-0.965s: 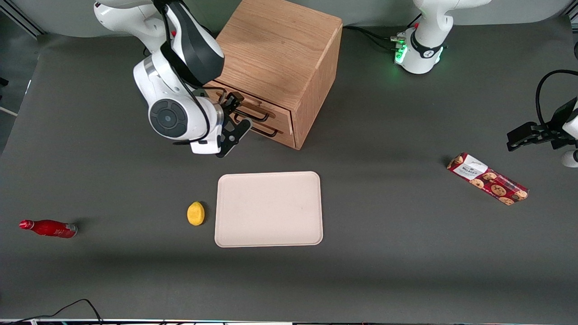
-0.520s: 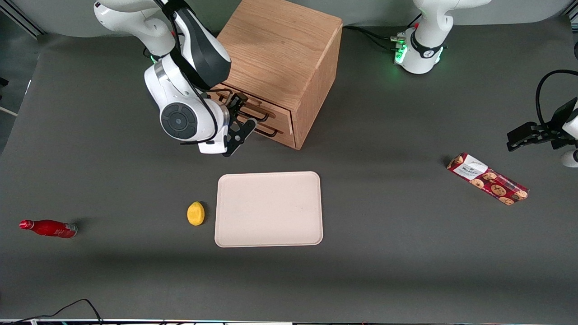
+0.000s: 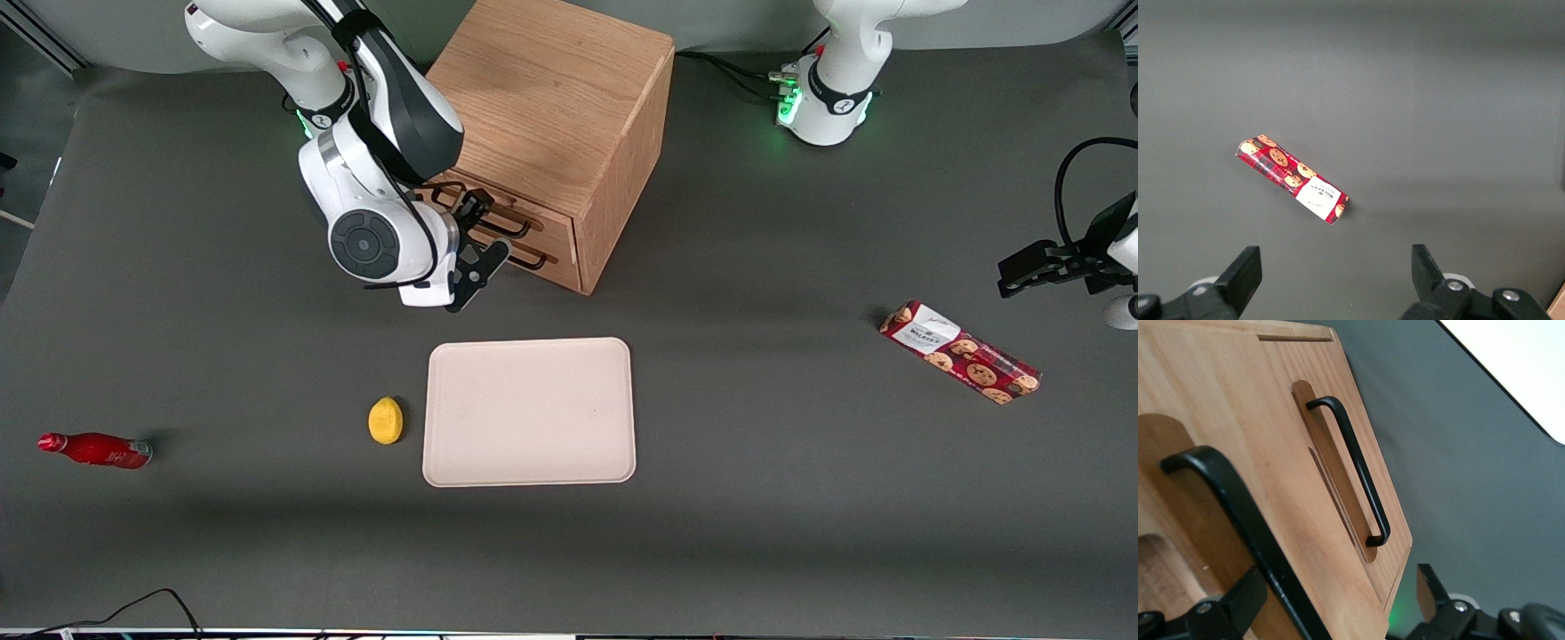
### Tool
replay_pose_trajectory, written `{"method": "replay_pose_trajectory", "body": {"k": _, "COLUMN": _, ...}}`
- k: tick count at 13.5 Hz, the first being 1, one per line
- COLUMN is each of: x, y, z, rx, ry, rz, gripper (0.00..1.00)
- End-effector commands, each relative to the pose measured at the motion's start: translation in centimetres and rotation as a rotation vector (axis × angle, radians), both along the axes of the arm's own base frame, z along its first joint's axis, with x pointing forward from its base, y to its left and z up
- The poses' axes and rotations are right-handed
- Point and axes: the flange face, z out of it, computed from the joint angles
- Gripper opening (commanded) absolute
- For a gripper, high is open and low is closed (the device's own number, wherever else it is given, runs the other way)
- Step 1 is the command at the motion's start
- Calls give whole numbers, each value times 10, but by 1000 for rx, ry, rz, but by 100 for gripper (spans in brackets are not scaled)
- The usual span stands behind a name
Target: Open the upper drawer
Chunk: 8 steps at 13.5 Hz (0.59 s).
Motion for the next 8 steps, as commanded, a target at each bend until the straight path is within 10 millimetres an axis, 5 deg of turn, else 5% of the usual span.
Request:
{"method": "replay_pose_trajectory", "body": {"k": 1, "x": -1, "y": 5, "z": -12, "rx": 31, "ry": 5, "rz": 5, "gripper": 100}}
{"method": "replay_pose_trajectory", "body": {"k": 8, "x": 2, "y": 6, "z": -29, "rx": 25, "ry": 0, "rz": -4, "gripper": 100}}
